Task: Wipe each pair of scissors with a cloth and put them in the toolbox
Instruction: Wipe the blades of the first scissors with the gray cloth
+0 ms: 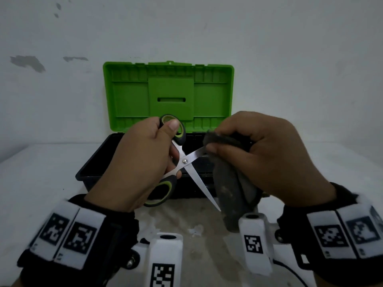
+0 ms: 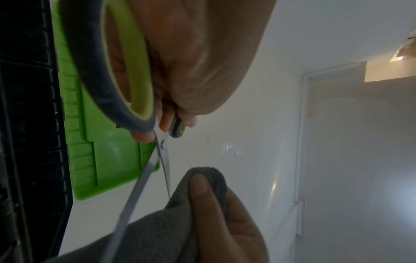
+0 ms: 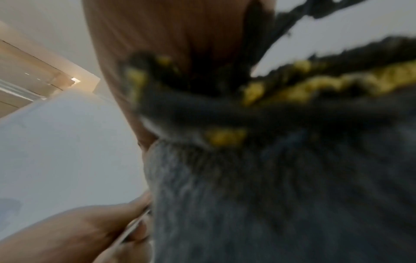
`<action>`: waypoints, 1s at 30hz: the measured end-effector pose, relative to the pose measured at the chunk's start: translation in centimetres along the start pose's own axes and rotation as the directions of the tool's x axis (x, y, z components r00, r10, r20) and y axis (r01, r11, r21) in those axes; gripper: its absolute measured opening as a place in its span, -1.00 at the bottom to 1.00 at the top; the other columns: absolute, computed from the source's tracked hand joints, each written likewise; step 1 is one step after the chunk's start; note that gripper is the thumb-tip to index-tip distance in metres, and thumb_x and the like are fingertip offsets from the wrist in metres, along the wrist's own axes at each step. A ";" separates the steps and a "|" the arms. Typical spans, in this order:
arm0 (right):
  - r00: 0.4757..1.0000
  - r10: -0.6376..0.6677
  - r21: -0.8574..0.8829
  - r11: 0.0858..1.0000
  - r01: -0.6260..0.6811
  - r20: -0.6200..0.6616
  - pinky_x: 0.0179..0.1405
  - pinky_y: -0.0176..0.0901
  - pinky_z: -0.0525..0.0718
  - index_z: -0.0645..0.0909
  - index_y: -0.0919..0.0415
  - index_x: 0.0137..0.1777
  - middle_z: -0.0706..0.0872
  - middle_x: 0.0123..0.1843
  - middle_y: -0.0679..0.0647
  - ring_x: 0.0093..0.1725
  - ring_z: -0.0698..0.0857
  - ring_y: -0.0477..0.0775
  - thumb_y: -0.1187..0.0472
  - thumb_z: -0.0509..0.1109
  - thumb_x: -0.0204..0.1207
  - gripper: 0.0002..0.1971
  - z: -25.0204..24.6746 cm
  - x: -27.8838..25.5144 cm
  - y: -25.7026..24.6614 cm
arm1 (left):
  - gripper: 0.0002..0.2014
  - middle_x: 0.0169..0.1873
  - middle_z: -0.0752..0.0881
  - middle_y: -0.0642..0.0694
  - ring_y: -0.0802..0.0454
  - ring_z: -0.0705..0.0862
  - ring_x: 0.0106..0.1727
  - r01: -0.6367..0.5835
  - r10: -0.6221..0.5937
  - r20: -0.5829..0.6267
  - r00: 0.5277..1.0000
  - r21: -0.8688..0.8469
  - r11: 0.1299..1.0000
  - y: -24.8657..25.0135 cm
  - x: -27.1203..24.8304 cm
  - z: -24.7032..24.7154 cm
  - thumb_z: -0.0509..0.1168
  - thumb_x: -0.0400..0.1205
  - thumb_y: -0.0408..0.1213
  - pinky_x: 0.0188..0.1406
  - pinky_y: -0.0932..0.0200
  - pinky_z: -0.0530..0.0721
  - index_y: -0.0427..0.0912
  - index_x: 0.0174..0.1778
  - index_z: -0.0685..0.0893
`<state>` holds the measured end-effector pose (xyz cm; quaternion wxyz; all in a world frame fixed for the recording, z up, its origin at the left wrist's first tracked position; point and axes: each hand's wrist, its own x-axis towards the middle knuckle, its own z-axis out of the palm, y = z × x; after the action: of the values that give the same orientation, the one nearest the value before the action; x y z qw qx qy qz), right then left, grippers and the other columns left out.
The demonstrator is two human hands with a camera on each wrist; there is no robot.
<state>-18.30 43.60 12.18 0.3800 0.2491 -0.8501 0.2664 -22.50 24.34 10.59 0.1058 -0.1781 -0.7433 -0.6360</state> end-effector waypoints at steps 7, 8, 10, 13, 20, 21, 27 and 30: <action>1.000 0.012 -0.117 0.993 -0.012 0.001 -0.13 -0.54 0.52 0.78 0.12 -0.10 0.76 -0.20 -0.09 -0.18 0.66 -0.18 0.17 0.60 0.44 -0.92 0.6 -0.3 2.2 | -0.69 -0.63 0.61 -0.07 -0.09 0.60 -0.69 -0.019 0.017 0.025 1.000 0.072 0.997 0.6 -0.1 -1.3 0.16 0.78 -0.10 -0.74 0.27 0.43 -0.23 -0.15 0.60; 0.996 0.083 -0.120 0.989 -0.087 -0.041 -0.15 -0.60 0.49 0.79 0.08 -0.10 0.75 -0.22 -0.14 -0.18 0.66 -0.19 0.16 0.60 0.43 -0.92 0.2 -0.4 2.8 | -0.68 -0.63 0.60 -0.07 -0.09 0.60 -0.68 -0.006 0.004 0.029 1.000 0.079 0.997 0.8 -0.1 -1.5 0.16 0.78 -0.10 -0.74 0.26 0.44 -0.24 -0.16 0.61; 0.962 0.250 -0.057 0.965 -0.257 -0.108 -0.22 -0.62 0.48 0.78 0.01 -0.15 0.76 -0.29 -0.22 -0.21 0.69 -0.24 0.16 0.59 0.43 -0.95 -0.7 -0.6 3.7 | -0.67 -0.59 0.62 -0.08 -0.09 0.60 -0.67 0.004 -0.006 0.035 0.999 0.082 0.997 1.0 0.0 -2.1 0.16 0.77 -0.08 -0.70 0.20 0.49 -0.23 -0.16 0.62; 0.894 0.440 0.167 0.891 -0.422 -0.087 -0.37 -0.54 0.54 0.78 0.07 -0.19 0.81 -0.31 -0.10 -0.37 0.69 -0.32 0.22 0.56 0.46 -0.96 -1.5 -0.6 4.0 | -0.67 -0.55 0.66 -0.10 -0.14 0.64 -0.64 -0.023 0.015 0.052 0.999 0.146 0.989 1.4 0.0 -2.6 0.16 0.77 -0.06 -0.65 0.16 0.49 -0.16 -0.22 0.62; 0.865 0.493 0.311 0.812 -0.495 0.091 -0.36 -0.34 0.67 0.77 0.19 -0.13 0.84 -0.29 0.05 -0.33 0.77 -0.11 0.29 0.52 0.50 -0.99 -0.3 -0.3 2.7 | -0.67 -0.52 0.69 -0.13 -0.07 0.63 -0.64 0.017 -0.055 0.196 0.979 0.190 0.982 1.6 -0.8 -1.3 0.17 0.75 -0.06 -0.52 0.01 0.68 -0.04 -0.31 0.60; 0.882 0.461 0.282 0.838 -0.468 0.096 -0.33 -0.29 0.70 0.76 0.16 -0.12 0.83 -0.27 0.03 -0.29 0.79 -0.07 0.27 0.52 0.51 -0.99 -0.1 -0.2 2.4 | -0.69 -0.52 0.70 -0.14 -0.07 0.65 -0.63 0.007 -0.054 0.206 0.977 0.219 0.976 1.4 -0.8 -1.0 0.16 0.75 -0.06 -0.59 0.12 0.60 -0.08 -0.26 0.59; 0.946 0.256 0.134 0.949 -0.286 0.200 -0.34 -0.46 0.53 0.63 -0.03 -0.09 0.74 -0.24 -0.14 -0.25 0.69 -0.20 0.18 0.44 0.58 -0.93 0.9 -0.3 0.4 | -0.71 -0.51 0.72 -0.14 0.02 0.65 -0.63 -0.037 -0.024 0.190 0.981 0.313 0.949 1.0 -0.8 -0.5 0.17 0.76 -0.09 -0.66 0.35 0.45 -0.13 -0.22 0.58; 0.929 0.194 0.139 0.959 -0.247 0.314 -0.34 -0.36 0.60 0.66 -0.02 -0.11 0.74 -0.24 -0.15 -0.26 0.70 -0.17 0.18 0.46 0.56 -0.93 0.6 -0.4 -0.3 | -0.72 -0.51 0.73 -0.13 0.07 0.63 -0.63 -0.067 0.008 0.174 0.985 0.332 0.941 1.1 -0.7 -0.7 0.18 0.75 -0.09 -0.65 0.36 0.45 -0.14 -0.20 0.59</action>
<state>-18.22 43.09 11.64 0.1917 0.2217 -0.8932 0.3412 -21.47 23.73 11.38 0.0829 -0.2253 -0.8437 -0.4802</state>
